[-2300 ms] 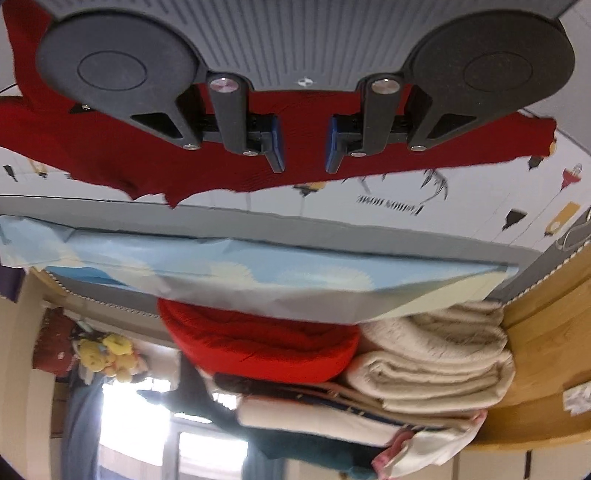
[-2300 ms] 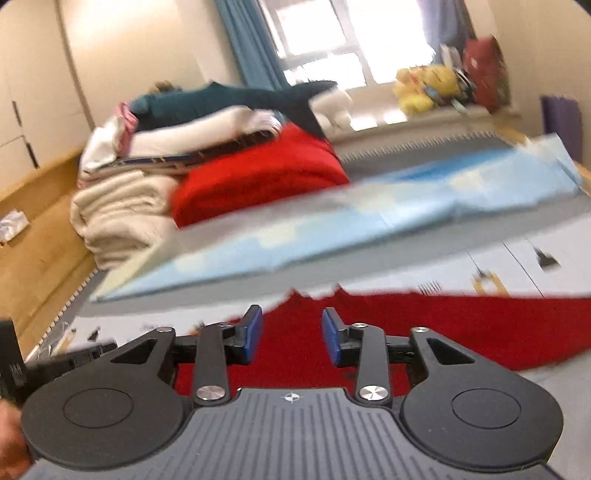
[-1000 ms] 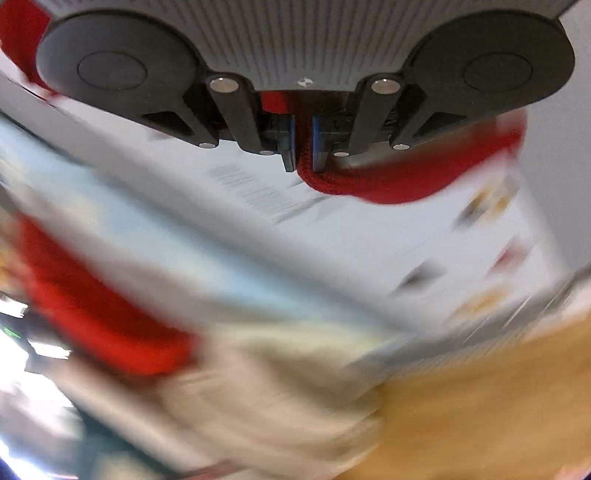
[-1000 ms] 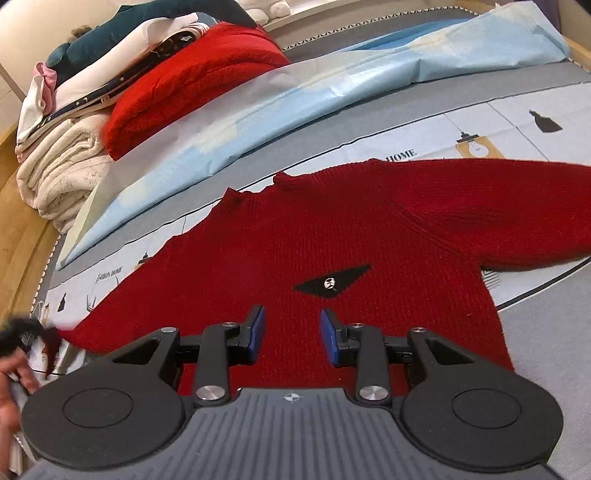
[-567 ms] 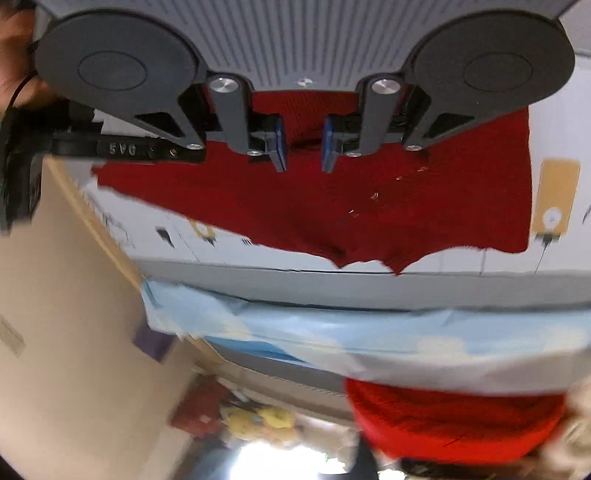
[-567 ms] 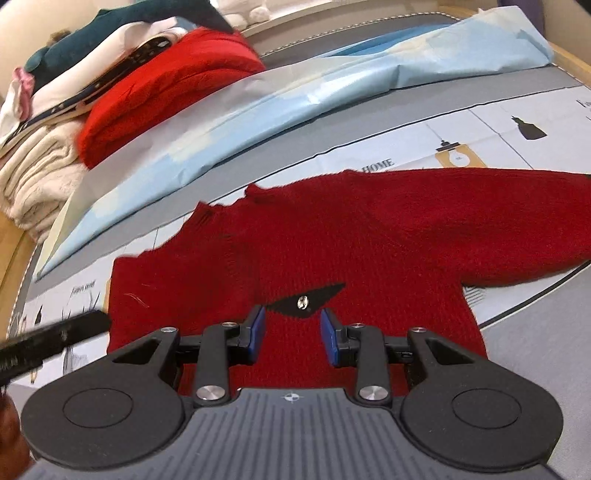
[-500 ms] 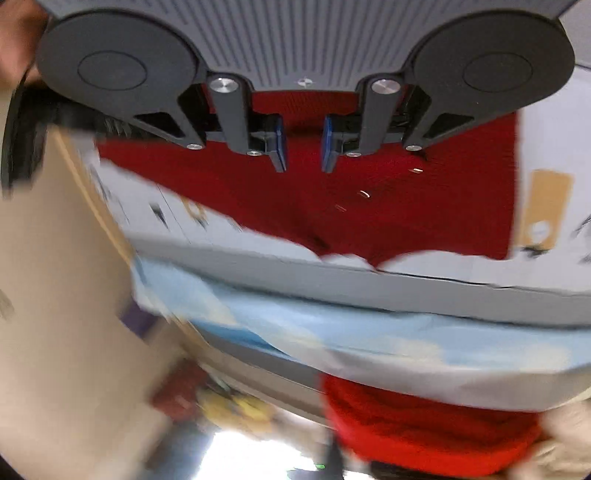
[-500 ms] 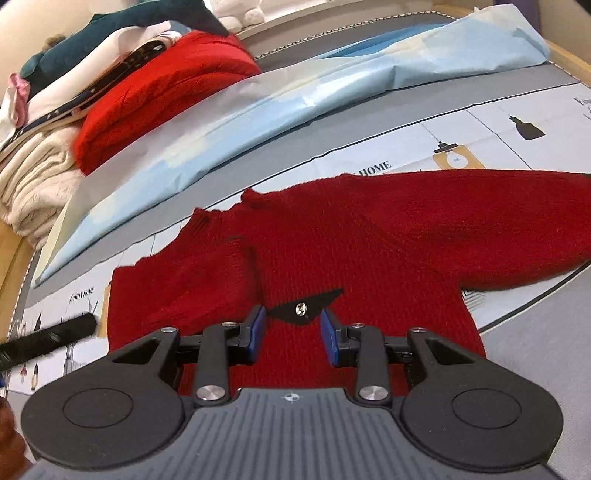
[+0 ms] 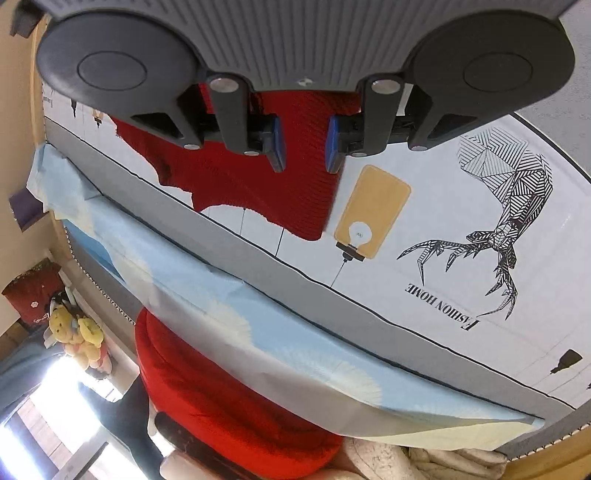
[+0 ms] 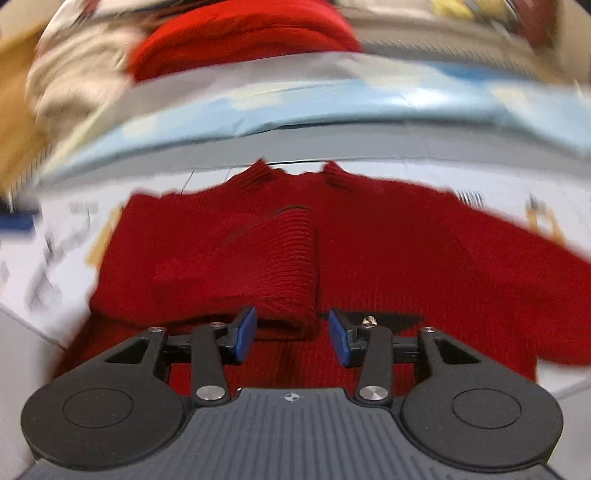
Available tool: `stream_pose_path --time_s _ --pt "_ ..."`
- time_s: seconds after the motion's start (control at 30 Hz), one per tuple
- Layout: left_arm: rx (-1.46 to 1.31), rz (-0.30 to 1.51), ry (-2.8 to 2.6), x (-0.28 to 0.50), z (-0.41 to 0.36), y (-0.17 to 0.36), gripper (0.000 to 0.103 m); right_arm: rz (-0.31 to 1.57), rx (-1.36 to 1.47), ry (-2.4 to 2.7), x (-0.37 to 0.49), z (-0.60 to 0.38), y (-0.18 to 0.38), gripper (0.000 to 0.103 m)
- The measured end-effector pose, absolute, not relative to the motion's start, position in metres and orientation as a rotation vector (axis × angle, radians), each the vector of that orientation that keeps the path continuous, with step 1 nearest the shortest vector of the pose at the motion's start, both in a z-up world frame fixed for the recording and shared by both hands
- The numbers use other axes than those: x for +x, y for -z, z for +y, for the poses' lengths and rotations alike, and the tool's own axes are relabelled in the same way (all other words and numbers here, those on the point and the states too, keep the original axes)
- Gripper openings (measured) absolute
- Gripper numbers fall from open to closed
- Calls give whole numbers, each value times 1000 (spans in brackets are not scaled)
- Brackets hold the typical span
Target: Fold small clothes
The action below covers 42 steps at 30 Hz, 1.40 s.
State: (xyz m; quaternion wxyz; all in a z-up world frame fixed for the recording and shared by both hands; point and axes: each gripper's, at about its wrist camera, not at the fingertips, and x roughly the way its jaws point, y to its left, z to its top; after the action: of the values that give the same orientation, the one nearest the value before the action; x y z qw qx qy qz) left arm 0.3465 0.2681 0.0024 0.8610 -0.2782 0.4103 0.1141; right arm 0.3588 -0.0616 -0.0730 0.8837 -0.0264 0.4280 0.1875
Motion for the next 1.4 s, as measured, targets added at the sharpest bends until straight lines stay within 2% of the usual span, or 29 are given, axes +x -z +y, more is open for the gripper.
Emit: stream_pose_path --time_s 0.13,0.27,0.33,0.37,0.4,0.47,0.53,0.6,0.67,0.7,0.8,0.87,0.93,1.07,1.27,1.3,1.37,1.4 --pt "-589 870 -220 349 265 -2 24 792 -392 -400 350 -28 89 45" --pt "-608 873 -212 349 261 -2 24 740 -527 -493 348 -12 99 44" --pt "-606 874 -203 349 260 -3 24 720 -571 -506 348 -6 101 40" --pt "-602 874 -200 350 260 -3 24 720 -576 -509 350 -5 101 34" --pt "-599 876 -202 350 260 -2 24 718 -563 -504 350 -6 99 24" --pt "-603 877 -211 351 261 -2 24 694 -462 -469 356 -14 88 19" --pt "-607 877 -219 351 262 -1 24 661 -221 -358 360 -41 68 14" --pt "-604 879 -217 352 260 0 24 664 23 -189 365 -76 56 0" --pt "-597 881 -207 353 256 0 24 690 165 -39 367 -107 56 0" --pt "-591 884 -202 354 254 0 24 725 219 7 369 -120 60 4" --pt "-585 892 -199 355 251 3 24 889 445 19 382 -154 86 4" --pt "-580 896 -209 355 250 4 24 923 540 -24 387 -161 96 10" --pt "-584 896 -213 356 250 5 24 938 594 -104 393 -160 100 37" --pt "-593 906 -199 359 247 8 24 952 676 -141 400 -166 106 44" --pt "-587 917 -181 361 245 11 24 973 696 -42 411 -182 120 44" --pt "-587 918 -183 361 246 11 24 966 699 -28 411 -183 121 41" --pt "-590 921 -186 361 247 13 24 971 726 0 413 -189 127 27" --pt "-590 924 -187 361 248 14 24 969 749 8 414 -192 130 12"
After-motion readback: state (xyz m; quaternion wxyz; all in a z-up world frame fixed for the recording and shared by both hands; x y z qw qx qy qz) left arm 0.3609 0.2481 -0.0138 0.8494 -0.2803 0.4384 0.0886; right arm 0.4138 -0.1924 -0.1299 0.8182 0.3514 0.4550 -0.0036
